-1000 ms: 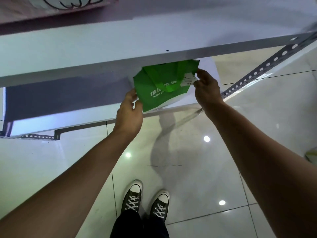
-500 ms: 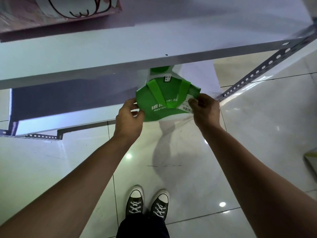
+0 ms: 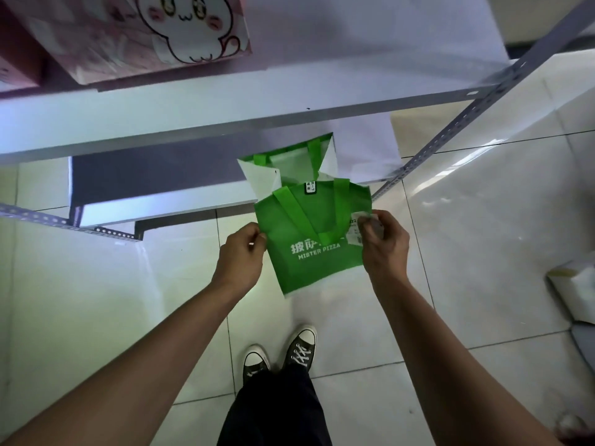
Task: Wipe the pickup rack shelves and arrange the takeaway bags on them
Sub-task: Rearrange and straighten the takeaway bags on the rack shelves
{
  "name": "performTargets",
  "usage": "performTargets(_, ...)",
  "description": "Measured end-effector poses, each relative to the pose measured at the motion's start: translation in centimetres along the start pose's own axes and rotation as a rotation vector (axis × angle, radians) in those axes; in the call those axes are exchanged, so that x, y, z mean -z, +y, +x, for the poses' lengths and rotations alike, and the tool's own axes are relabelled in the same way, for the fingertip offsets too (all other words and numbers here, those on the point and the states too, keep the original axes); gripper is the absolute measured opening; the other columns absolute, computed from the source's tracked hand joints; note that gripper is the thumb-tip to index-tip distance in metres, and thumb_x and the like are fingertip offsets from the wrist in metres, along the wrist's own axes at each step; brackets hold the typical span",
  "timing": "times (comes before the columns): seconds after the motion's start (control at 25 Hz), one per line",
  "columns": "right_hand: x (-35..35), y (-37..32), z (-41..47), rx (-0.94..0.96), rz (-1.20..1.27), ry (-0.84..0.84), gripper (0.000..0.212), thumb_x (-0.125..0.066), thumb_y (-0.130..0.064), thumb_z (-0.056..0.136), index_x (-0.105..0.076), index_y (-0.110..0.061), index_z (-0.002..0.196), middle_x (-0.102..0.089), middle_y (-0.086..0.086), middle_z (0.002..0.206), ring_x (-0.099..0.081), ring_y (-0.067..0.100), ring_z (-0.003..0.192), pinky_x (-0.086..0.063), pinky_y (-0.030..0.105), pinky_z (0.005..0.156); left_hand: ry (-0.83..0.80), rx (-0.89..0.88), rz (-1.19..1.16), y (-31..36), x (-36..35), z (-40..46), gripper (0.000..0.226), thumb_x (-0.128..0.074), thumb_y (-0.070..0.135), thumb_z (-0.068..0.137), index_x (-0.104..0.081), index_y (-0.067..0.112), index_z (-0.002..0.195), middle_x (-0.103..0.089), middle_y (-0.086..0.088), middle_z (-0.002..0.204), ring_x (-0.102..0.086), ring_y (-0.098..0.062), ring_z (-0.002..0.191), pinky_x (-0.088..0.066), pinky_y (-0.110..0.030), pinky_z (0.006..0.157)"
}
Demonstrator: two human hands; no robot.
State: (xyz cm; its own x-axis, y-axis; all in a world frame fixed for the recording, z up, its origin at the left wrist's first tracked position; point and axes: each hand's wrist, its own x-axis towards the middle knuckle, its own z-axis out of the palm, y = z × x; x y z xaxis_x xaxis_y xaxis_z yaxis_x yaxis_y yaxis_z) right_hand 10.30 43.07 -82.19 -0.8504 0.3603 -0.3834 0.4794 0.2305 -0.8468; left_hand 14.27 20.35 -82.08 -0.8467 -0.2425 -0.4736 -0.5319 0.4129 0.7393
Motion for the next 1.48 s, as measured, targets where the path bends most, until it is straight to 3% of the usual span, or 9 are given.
performTargets(0.24, 3.8, -5.2, -7.8, -0.03, 0.075, 0.023, 0.009, -0.064, -0.016, 0.096, -0.07, -0.019, 0.091, -0.072, 0.008, 0.087, -0.068, 0.035, 0.094, -0.056, 0.058, 0.082, -0.037, 0.004, -0.039, 3.3, 3.4, -8.8, 0.015, -0.048, 0.015, 0.1, -0.059, 0.01, 0.091, -0.071, -0.011, 0.094, -0.068, -0.033, 0.089, -0.055, -0.054, 0.077)
performTargets(0.48, 10.0, -12.8, -13.7, 0.042, 0.133, 0.063, 0.017, -0.066, -0.016, 0.095, -0.07, -0.027, 0.082, -0.073, 0.001, 0.082, -0.069, 0.033, 0.088, -0.059, 0.056, 0.08, -0.028, -0.044, -0.176, 10.4, 7.1, -15.3, 0.012, -0.051, 0.017, 0.1, -0.059, 0.018, 0.092, -0.071, -0.002, 0.095, -0.072, -0.013, 0.081, -0.056, -0.029, 0.059)
performTargets(0.68, 13.9, -18.7, -14.9, 0.102, 0.204, 0.129, 0.016, -0.065, -0.018, 0.096, -0.07, -0.029, 0.085, -0.074, 0.005, 0.088, -0.07, 0.034, 0.091, -0.058, 0.058, 0.081, -0.019, -0.134, -0.312, 17.6, 8.7, -17.6, 0.008, -0.052, 0.018, 0.101, -0.059, 0.013, 0.101, -0.068, -0.007, 0.103, -0.07, -0.02, 0.087, -0.06, -0.035, 0.059)
performTargets(0.8, 14.7, -21.9, -13.7, 0.118, 0.272, 0.142, 0.016, -0.065, -0.019, 0.096, -0.07, -0.029, 0.085, -0.074, 0.008, 0.09, -0.07, 0.036, 0.093, -0.058, 0.06, 0.081, 0.004, -0.178, -0.38, 21.9, 9.5, -17.0, 0.007, -0.056, 0.016, 0.099, -0.06, 0.017, 0.105, -0.066, -0.005, 0.106, -0.068, -0.024, 0.093, -0.062, -0.045, 0.068)
performTargets(0.96, 14.7, -25.7, -9.3, 0.122, 0.352, 0.142, 0.008, -0.066, -0.021, 0.096, -0.069, -0.024, 0.089, -0.073, 0.011, 0.096, -0.069, 0.036, 0.096, -0.059, 0.052, 0.084, 0.044, -0.242, -0.363, 27.1, 9.6, -14.2, 0.016, -0.056, 0.012, 0.098, -0.058, 0.021, 0.111, -0.065, -0.004, 0.109, -0.068, -0.026, 0.099, -0.061, -0.045, 0.08)
performTargets(1.12, 14.8, -28.9, -4.1, 0.146, 0.417, 0.102, 0.007, -0.066, -0.022, 0.097, -0.069, -0.024, 0.09, -0.07, 0.004, 0.09, -0.064, 0.022, 0.086, -0.057, 0.042, 0.08, 0.114, -0.282, -0.32, 31.6, 8.6, -10.9, 0.022, -0.055, 0.012, 0.098, -0.056, 0.022, 0.118, -0.064, 0.001, 0.11, -0.066, -0.025, 0.101, -0.057, -0.047, 0.09)
performTargets(1.28, 14.2, -31.1, 0.3, 0.185, 0.441, 0.03, 0.002, -0.064, -0.024, 0.098, -0.066, -0.023, 0.099, -0.07, 0.0, 0.091, -0.068, 0.024, 0.09, -0.058, 0.041, 0.08, 0.185, -0.321, -0.299, 34.5, 7.1, -7.7, 0.023, -0.054, 0.01, 0.098, -0.056, 0.02, 0.119, -0.065, 0.0, 0.113, -0.063, -0.019, 0.101, -0.055, -0.035, 0.087)
performTargets(1.4, 13.2, -31.7, 3.0, 0.221, 0.447, -0.004, 0.002, -0.063, -0.024, 0.099, -0.064, -0.024, 0.097, -0.071, 0.009, 0.105, -0.068, 0.033, 0.107, -0.058, 0.052, 0.091, 0.254, -0.373, -0.343, 35.6, 6.9, -5.2, 0.024, -0.055, 0.005, 0.096, -0.057, 0.017, 0.116, -0.065, -0.003, 0.115, -0.062, -0.014, 0.098, -0.052, -0.018, 0.082)
performTargets(1.48, 12.5, -31.4, 4.4, 0.236, 0.443, -0.001, 0.004, -0.064, -0.023, 0.098, -0.064, -0.025, 0.095, -0.071, 0.003, 0.103, -0.068, 0.03, 0.107, -0.057, 0.053, 0.092, 0.28, -0.403, -0.375, 35.3, 6.6, -4.0, 0.025, -0.055, 0.001, 0.094, -0.057, 0.014, 0.116, -0.065, -0.004, 0.113, -0.063, -0.013, 0.096, -0.05, -0.014, 0.081)
